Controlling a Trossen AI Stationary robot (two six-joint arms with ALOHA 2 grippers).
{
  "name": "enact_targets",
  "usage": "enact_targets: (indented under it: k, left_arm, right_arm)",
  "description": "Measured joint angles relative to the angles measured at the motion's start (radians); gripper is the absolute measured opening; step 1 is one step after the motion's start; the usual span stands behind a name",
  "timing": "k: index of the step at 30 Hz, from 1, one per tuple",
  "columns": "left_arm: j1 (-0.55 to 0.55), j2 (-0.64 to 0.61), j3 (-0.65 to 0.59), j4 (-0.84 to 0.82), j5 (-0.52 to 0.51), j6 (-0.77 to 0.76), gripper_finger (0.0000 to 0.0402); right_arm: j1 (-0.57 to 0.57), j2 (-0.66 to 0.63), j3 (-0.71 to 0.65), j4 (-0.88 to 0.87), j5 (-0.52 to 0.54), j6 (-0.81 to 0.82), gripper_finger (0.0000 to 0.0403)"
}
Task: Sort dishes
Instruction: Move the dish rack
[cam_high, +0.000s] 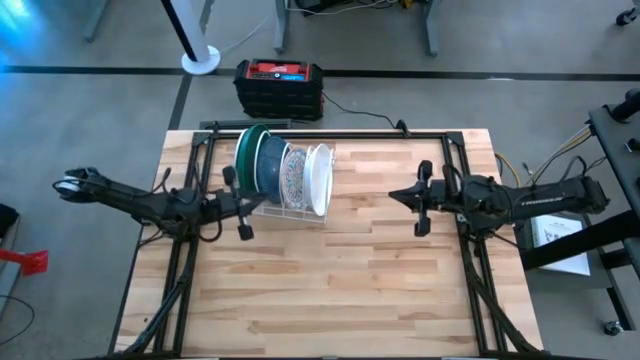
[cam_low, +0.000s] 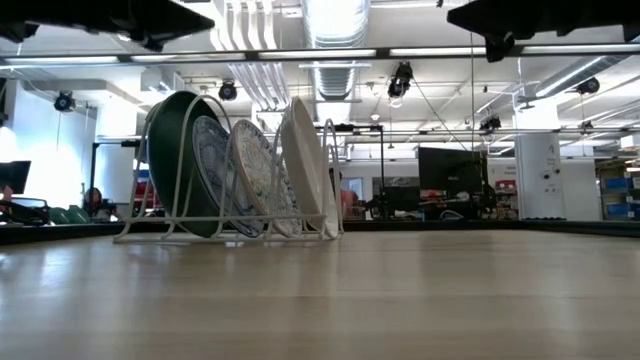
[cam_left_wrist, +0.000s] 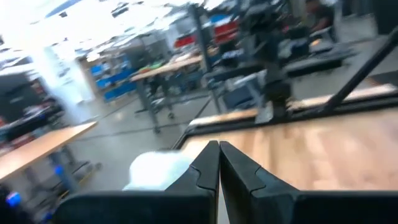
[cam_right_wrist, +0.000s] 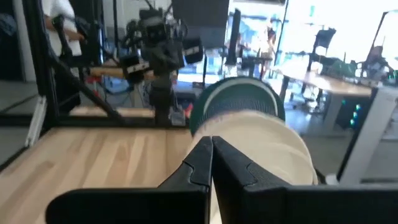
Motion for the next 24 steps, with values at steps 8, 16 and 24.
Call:
enact_targets:
  k: [8,16,24]
  left_arm:
    - [0.013,-0.027,-0.093,0.034,-0.051,-0.037,0.0]
    - [0.028,-0.03,-0.116,0.038,-0.027,-0.055,0.0]
    - [0.031,-0.032,-0.122,0.039,-0.027,-0.058,0.0]
  right_arm:
    - [0.0,-0.088,-0.052,-0.061,0.005,0.007,0.0]
    - [0.0,-0.226,-0.141,-0.055,0.005,0.022,0.0]
    - [0.0,-0.441,-0.235,-0.062,-0.004,0.052,0.0]
